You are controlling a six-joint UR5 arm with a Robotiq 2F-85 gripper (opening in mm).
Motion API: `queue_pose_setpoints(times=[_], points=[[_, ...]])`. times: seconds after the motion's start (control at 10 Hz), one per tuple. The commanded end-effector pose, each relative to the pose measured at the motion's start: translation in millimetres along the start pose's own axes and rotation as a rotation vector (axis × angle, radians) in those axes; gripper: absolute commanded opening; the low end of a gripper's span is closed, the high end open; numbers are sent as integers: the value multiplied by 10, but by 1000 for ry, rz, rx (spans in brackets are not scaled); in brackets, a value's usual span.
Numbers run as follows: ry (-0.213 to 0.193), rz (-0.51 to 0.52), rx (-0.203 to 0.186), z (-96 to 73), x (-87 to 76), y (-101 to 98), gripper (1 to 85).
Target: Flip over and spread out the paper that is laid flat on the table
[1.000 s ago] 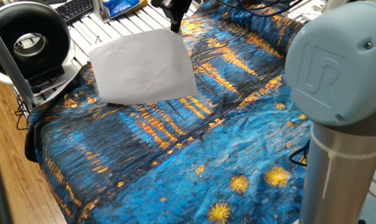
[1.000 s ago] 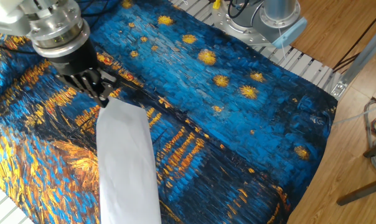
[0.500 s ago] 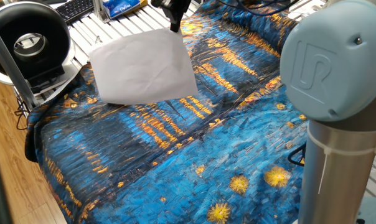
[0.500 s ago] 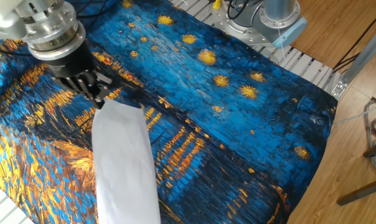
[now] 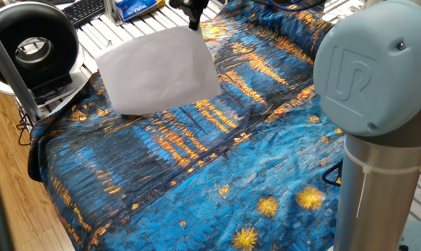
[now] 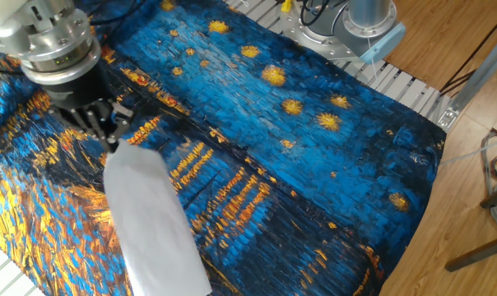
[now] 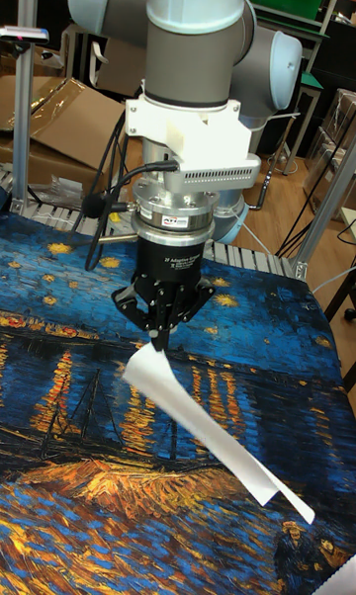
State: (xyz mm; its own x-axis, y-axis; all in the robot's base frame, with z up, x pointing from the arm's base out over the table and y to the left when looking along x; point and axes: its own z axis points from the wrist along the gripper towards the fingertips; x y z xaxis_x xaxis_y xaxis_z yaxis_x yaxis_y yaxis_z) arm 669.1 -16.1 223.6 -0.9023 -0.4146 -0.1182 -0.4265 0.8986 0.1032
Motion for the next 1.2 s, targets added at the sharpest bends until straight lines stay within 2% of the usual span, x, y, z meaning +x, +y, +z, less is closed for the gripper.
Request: queue_pose_setpoints(times=[0.0, 0.2, 0.3, 0.4, 0.7, 1.1], points=[[-53, -54, 10, -9, -188, -57, 153], [-66, -55, -16, 1, -237, 15, 190], [-67, -59, -20, 11, -244, 29, 227], [-69, -59, -21, 22, -250, 32, 227], [-79, -80, -13, 31, -277, 14, 270], [-75, -101, 13, 26, -299, -50, 270]])
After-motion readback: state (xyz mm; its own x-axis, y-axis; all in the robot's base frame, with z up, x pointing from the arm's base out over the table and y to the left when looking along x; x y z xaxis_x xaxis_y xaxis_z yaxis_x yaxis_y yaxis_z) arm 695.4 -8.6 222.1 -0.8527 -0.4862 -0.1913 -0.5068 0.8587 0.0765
